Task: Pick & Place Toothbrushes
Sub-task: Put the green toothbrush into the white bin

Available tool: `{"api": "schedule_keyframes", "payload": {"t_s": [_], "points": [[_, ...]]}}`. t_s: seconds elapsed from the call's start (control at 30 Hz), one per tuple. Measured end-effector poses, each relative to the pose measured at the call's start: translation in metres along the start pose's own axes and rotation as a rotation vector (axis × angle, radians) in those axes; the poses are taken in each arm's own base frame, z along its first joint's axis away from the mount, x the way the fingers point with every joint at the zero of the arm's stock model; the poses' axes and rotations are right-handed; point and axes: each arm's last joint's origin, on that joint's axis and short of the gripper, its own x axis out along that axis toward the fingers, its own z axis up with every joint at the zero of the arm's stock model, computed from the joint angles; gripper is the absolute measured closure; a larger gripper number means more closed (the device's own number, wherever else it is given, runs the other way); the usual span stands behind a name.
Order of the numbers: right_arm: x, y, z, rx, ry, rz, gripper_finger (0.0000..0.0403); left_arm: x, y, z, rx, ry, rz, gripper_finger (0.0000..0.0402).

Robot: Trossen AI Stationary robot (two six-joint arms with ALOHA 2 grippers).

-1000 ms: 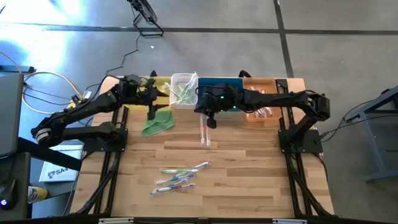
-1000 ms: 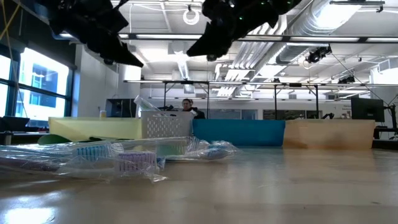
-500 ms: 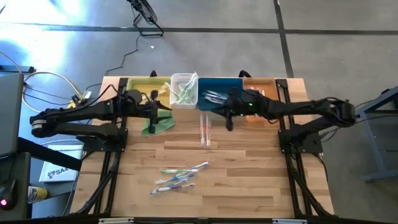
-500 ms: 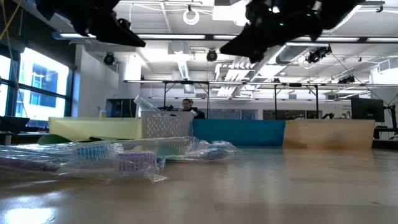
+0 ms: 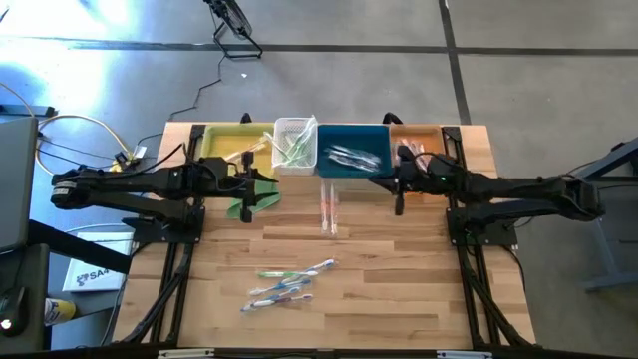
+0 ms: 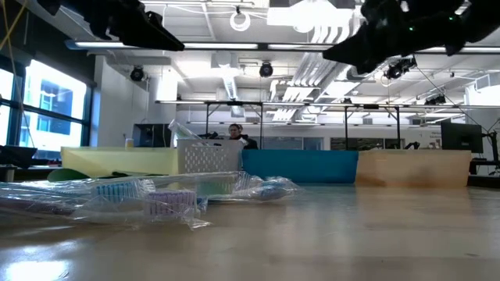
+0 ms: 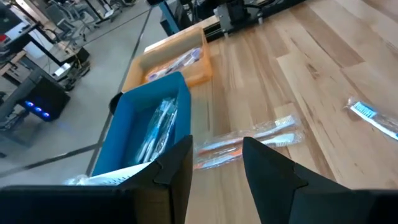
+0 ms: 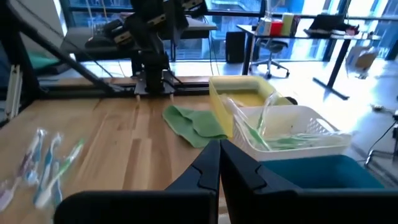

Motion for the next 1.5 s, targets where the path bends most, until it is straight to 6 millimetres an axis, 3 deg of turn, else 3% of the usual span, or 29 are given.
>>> {"api": "schedule_keyframes", "payload": {"t_s": [0.23, 0.57, 0.87, 1.1, 1.5], "points": [[-0.019, -0.003, -0.013, -0.052, -0.015, -0.028, 0.0399, 0.002, 0.000, -0.001, -0.004, 0.011, 0.013, 0.0266], [-0.033, -0.011, -0.054, 0.032, 0.028, -0.084, 0.0399, 0.005, 0.004, 0.007, 0.037, -0.063, 0.055, 0.0266], [-0.038, -0.010, -0.064, 0.049, -0.057, 0.058, 0.0399, 0.005, 0.004, 0.007, 0.035, -0.069, 0.063, 0.0266], [-0.042, -0.008, -0.075, 0.049, -0.097, 0.078, 0.0399, 0.005, 0.004, 0.007, -0.088, -0.071, 0.057, 0.0266], [-0.042, -0.008, -0.073, 0.144, -0.124, 0.076, 0.0399, 0.033, -0.004, -0.002, -0.169, 0.002, -0.016, 0.0266]]}}
